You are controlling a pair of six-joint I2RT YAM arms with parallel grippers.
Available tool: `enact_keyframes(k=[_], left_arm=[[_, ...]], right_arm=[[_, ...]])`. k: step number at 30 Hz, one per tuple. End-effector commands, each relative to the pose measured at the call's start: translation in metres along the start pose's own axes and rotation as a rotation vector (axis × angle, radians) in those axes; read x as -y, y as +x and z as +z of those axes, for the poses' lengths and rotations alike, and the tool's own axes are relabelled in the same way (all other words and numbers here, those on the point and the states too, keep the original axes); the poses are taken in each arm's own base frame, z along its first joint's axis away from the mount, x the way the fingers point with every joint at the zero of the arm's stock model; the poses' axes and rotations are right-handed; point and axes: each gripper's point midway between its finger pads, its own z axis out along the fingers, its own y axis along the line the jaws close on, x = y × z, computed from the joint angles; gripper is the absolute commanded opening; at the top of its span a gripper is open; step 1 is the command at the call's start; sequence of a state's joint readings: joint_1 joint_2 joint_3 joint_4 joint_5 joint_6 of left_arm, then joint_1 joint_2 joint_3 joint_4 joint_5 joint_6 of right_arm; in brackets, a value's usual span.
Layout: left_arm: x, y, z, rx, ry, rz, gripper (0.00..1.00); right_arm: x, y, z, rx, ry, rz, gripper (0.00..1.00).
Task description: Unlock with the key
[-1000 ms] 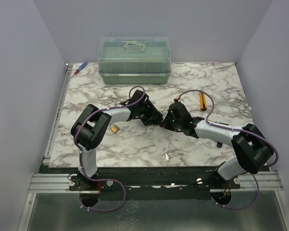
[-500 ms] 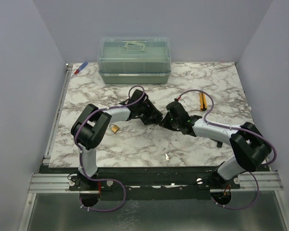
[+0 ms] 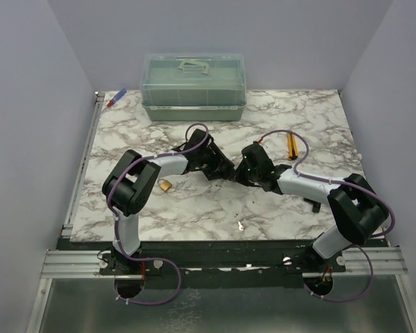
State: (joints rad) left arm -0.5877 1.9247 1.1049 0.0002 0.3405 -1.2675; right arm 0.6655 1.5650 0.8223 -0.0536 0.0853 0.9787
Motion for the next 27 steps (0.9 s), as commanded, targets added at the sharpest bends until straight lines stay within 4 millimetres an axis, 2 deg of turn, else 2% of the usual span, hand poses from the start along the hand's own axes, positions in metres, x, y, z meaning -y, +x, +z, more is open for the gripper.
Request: enact_keyframes(k=[1, 10, 17, 21, 27], left_arm=[[-0.023, 0.050, -0.002, -0.183, -0.070, -0.007, 0.00], [-0.022, 0.050, -0.001, -0.185, -0.068, -0.007, 0.00], [-0.020, 0.051, -0.002, -0.190, -0.063, -0.005, 0.00], [-0.017, 0.052, -0.003, -0.192, -0.057, -0.007, 0.00], [-0.011, 0.055, -0.005, -0.201, -0.044, 0.001, 0.00]], right_arm=[[-0.005, -0.030, 0.013, 0.113, -0.021, 0.023, 0.00], [0.002, -0.031, 0.012, 0.131, -0.001, -0.011, 0.00], [-0.006, -0.038, 0.011, 0.183, -0.075, -0.096, 0.00], [0.001, -0.042, 0.015, 0.201, -0.024, -0.098, 0.00], [-0.003, -0.046, 0.018, 0.221, -0.040, -0.119, 0.00]])
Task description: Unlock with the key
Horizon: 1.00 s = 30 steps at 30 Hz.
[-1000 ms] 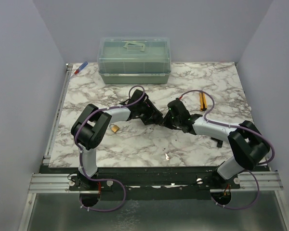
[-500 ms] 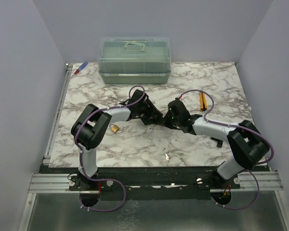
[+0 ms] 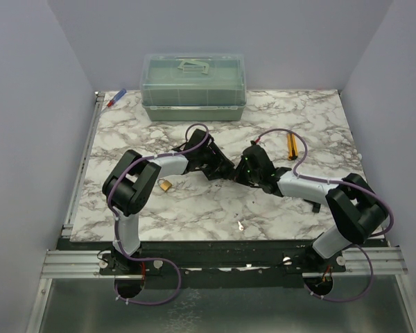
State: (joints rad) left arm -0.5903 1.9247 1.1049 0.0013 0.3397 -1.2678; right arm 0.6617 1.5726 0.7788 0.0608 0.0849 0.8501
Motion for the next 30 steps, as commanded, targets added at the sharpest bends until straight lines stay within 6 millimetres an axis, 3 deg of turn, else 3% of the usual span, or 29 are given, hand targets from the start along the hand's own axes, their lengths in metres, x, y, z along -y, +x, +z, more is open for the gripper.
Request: enact_keyframes(k=[1, 19, 30], left_arm=[[-0.011, 0.055, -0.005, -0.200, -0.045, -0.001, 0.00], [-0.002, 0.063, -0.012, -0.182, -0.027, 0.032, 0.00], [0.003, 0.064, -0.020, -0.133, -0.017, 0.062, 0.00]], right_arm=[[0.002, -0.043, 0.014, 0.186, 0.021, -0.003, 0.00], [0.003, -0.036, 0.010, 0.207, -0.037, 0.036, 0.00], [0.002, -0.028, -0.005, 0.251, -0.153, 0.017, 0.00]])
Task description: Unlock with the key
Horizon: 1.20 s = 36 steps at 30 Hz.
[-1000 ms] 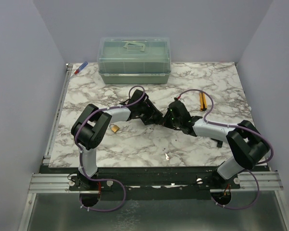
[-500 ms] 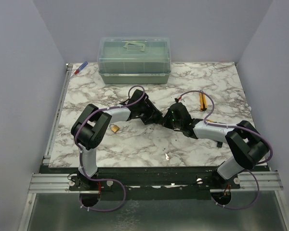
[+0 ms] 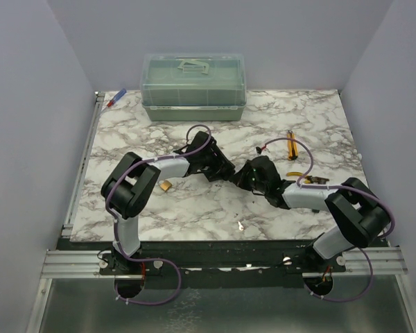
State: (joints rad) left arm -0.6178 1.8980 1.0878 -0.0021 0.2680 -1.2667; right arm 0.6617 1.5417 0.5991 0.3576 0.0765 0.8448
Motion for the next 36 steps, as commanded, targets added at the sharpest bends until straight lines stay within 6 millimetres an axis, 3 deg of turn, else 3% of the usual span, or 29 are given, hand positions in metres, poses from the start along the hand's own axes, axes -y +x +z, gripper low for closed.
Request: enact_keyframes(k=[1, 16, 36], left_arm=[[0.007, 0.062, -0.023, -0.180, 0.005, 0.047, 0.00], [0.035, 0.062, -0.047, -0.062, 0.051, 0.149, 0.00], [0.098, 0.071, -0.101, 0.131, 0.197, 0.376, 0.00]], right_arm=[[-0.003, -0.034, -0.002, 0.169, -0.049, -0.001, 0.00], [-0.035, -0.059, -0.029, 0.294, -0.217, -0.056, 0.00], [-0.093, -0.097, -0.081, 0.514, -0.508, -0.208, 0.01]])
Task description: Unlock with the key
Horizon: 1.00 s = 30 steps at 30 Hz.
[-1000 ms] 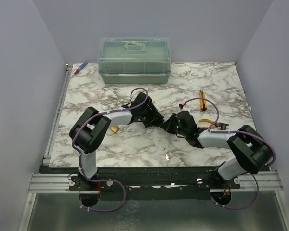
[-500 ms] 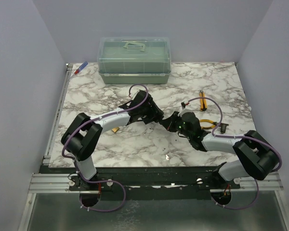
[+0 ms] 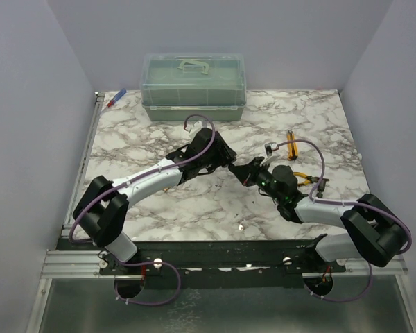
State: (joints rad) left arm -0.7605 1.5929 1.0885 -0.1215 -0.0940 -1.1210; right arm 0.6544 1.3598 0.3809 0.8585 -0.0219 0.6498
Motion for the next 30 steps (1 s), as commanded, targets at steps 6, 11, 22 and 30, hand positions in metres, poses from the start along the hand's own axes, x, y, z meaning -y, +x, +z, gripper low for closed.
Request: enact_keyframes(k=[6, 11, 22, 30], left_arm=[[0.073, 0.046, -0.051, -0.109, 0.209, 0.155, 0.00], [0.086, 0.047, -0.059, -0.087, 0.240, 0.197, 0.00], [0.118, 0.050, -0.083, -0.026, 0.348, 0.330, 0.00], [0.132, 0.049, -0.099, 0.014, 0.418, 0.382, 0.00]], right_arm=[[-0.049, -0.079, -0.004, 0.261, -0.162, -0.084, 0.00], [-0.059, -0.094, -0.009, 0.297, -0.178, -0.101, 0.00], [-0.079, -0.111, -0.013, 0.337, -0.245, -0.085, 0.00], [-0.083, -0.111, -0.014, 0.338, -0.273, -0.054, 0.00]])
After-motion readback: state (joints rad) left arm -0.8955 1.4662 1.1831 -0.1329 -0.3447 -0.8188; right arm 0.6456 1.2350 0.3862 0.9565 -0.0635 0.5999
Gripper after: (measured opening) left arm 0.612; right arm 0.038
